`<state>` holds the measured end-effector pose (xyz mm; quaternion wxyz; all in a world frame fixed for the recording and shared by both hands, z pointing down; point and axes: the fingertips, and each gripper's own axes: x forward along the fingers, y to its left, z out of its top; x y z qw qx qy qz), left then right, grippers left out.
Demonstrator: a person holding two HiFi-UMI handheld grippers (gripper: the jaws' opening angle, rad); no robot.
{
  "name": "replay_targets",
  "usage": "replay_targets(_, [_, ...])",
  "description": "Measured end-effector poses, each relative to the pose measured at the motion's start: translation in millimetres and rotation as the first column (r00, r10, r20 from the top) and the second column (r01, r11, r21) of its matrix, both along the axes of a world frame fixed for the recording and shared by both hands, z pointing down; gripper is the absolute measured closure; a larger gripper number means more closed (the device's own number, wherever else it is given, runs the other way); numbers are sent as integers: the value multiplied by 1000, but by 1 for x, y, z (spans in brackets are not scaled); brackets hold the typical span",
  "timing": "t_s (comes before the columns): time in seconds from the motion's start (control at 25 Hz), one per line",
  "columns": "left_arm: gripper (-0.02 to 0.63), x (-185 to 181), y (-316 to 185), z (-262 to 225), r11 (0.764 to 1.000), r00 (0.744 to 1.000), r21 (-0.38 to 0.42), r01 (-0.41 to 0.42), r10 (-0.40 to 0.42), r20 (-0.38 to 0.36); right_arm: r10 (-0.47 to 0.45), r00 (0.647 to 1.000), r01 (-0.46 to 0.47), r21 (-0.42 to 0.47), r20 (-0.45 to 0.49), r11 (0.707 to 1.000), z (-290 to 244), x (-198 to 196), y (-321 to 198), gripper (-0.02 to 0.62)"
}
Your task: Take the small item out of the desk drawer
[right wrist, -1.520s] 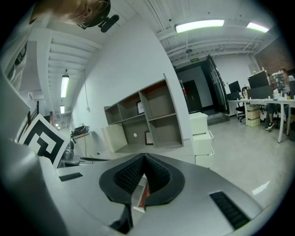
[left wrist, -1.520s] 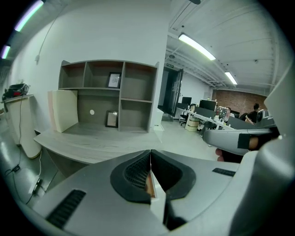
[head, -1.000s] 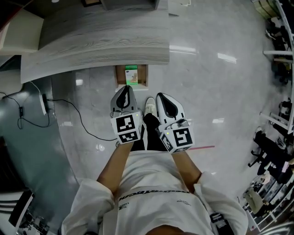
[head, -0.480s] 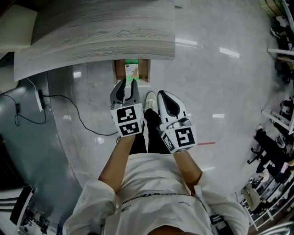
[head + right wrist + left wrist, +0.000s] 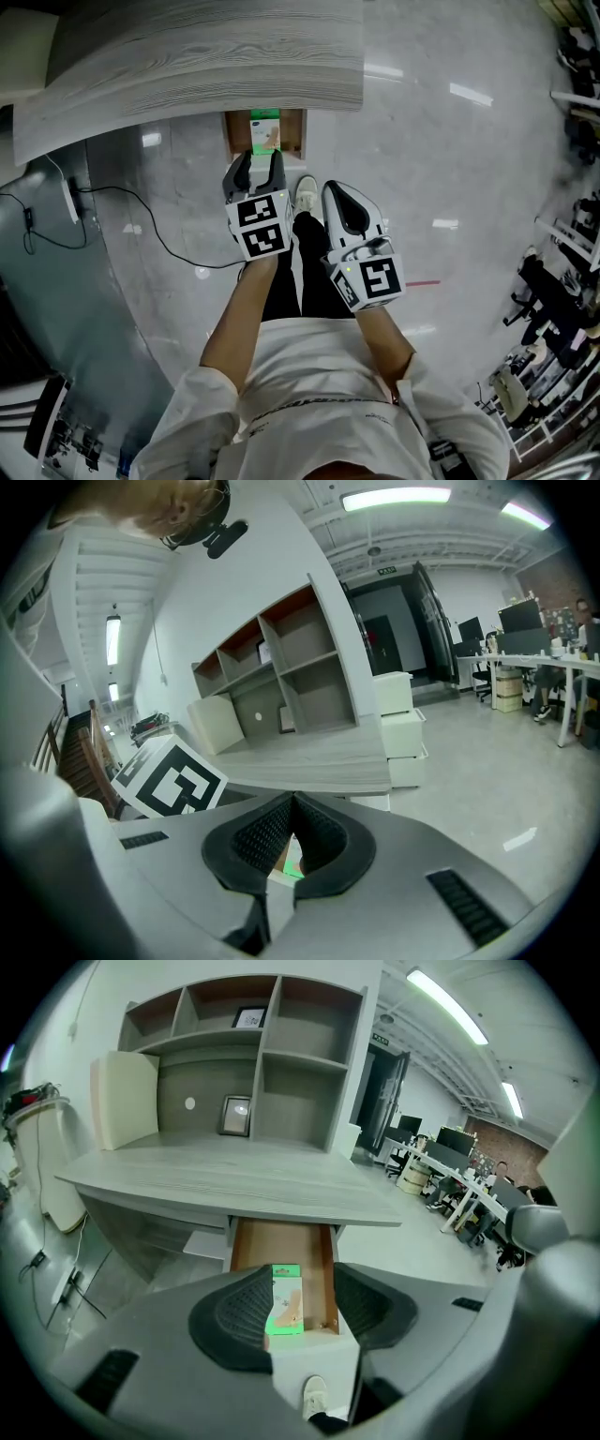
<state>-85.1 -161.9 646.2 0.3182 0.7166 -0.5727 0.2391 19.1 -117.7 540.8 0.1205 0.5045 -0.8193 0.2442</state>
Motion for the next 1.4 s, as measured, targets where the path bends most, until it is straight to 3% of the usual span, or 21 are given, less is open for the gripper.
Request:
replay_targets(0.72, [289, 9, -24, 57, 997, 1000, -72, -31, 31, 0, 10, 1000, -10, -77, 6, 997, 52, 5, 12, 565])
replay_targets(1.4, [259, 9, -40, 119, 983, 999, -184, -25, 32, 36, 4, 1000, -2, -113, 15, 994, 81, 7, 7, 565])
